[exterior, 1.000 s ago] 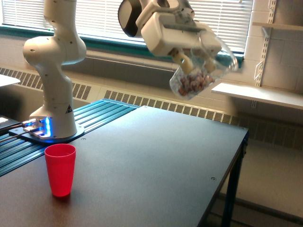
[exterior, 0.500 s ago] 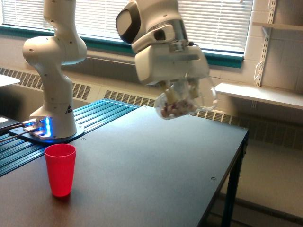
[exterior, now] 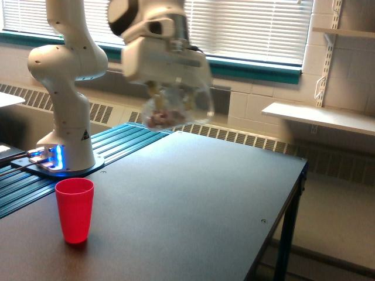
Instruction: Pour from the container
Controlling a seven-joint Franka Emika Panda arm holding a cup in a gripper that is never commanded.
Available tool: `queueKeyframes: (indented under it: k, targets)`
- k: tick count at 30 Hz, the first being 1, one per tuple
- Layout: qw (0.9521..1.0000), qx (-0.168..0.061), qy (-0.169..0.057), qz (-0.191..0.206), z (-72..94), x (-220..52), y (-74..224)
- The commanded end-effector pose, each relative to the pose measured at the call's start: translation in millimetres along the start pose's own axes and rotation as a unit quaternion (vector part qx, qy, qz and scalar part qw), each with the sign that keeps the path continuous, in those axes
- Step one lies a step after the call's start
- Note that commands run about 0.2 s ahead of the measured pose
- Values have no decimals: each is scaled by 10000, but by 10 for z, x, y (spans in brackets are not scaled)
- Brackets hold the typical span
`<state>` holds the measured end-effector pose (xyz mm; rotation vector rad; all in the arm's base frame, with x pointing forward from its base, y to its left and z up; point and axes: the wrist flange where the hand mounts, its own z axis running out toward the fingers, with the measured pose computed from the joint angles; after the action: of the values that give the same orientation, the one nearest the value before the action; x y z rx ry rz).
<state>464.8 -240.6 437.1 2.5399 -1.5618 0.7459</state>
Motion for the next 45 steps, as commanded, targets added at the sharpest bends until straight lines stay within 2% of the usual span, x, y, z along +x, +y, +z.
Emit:
queueKeyframes:
  k: [1, 4, 9, 14, 24, 31, 34, 38, 45]
  targets:
    - [9970, -194, -47, 750, -201, -39, 479]
    - [9948, -265, -62, 986, -327, -49, 673]
    - [9883, -443, -237, 1442, -413, -111, 930]
    - [9815, -740, -459, 1707, -406, -250, 1118]
    - [9546, -1055, -918, 2629, -295, -484, 1540]
    - [9441, -1336, -1110, 2802, -253, -706, 1590]
    - [9366, -1391, -1212, 2978, -244, -787, 1622]
    - [9229, -1460, -1360, 3294, -228, -874, 1709]
    - [8946, -1597, -1570, 3867, -185, -995, 1905]
